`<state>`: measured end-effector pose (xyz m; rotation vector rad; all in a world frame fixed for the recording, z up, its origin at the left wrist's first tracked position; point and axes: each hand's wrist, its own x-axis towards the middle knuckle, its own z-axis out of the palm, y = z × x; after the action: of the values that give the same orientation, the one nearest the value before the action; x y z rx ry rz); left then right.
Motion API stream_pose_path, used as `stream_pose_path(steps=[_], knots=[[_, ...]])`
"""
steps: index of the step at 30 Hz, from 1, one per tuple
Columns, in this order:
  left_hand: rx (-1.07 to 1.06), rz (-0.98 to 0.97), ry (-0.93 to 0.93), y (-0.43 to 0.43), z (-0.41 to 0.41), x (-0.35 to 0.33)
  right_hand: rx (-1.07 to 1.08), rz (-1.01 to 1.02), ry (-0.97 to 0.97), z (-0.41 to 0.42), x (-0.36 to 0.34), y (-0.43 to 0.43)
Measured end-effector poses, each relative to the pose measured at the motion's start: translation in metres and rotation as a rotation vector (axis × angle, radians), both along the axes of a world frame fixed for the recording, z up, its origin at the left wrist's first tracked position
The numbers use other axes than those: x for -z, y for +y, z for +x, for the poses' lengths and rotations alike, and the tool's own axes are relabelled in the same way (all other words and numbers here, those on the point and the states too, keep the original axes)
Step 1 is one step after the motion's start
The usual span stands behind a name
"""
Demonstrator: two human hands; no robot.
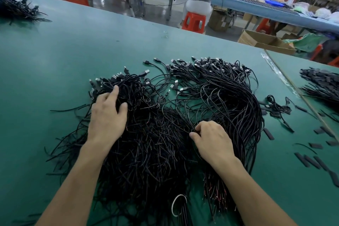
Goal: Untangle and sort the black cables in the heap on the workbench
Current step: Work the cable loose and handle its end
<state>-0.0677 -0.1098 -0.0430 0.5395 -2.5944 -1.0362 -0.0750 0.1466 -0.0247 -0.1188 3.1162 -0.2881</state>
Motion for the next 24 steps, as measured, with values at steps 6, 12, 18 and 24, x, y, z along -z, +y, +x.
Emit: stream_pose_path(steps=[6, 12, 18, 24], knots=[[-0.084, -0.215, 0.163, 0.009, 0.006, -0.009, 0.050, -0.115, 0.031, -0.003, -0.001, -0.002], [0.326, 0.013, 0.374, 0.033, 0.012, -0.024, 0.035, -0.757, -0.159, 0.004, -0.038, -0.017], [0.861, 0.290, 0.179, 0.068, 0.018, -0.015, -0.486, -0.672, -0.121, 0.050, -0.079, -0.047], [0.386, 0.467, 0.417, 0.057, 0.012, -0.014, -0.557, -0.752, -0.297, 0.064, -0.088, -0.037]])
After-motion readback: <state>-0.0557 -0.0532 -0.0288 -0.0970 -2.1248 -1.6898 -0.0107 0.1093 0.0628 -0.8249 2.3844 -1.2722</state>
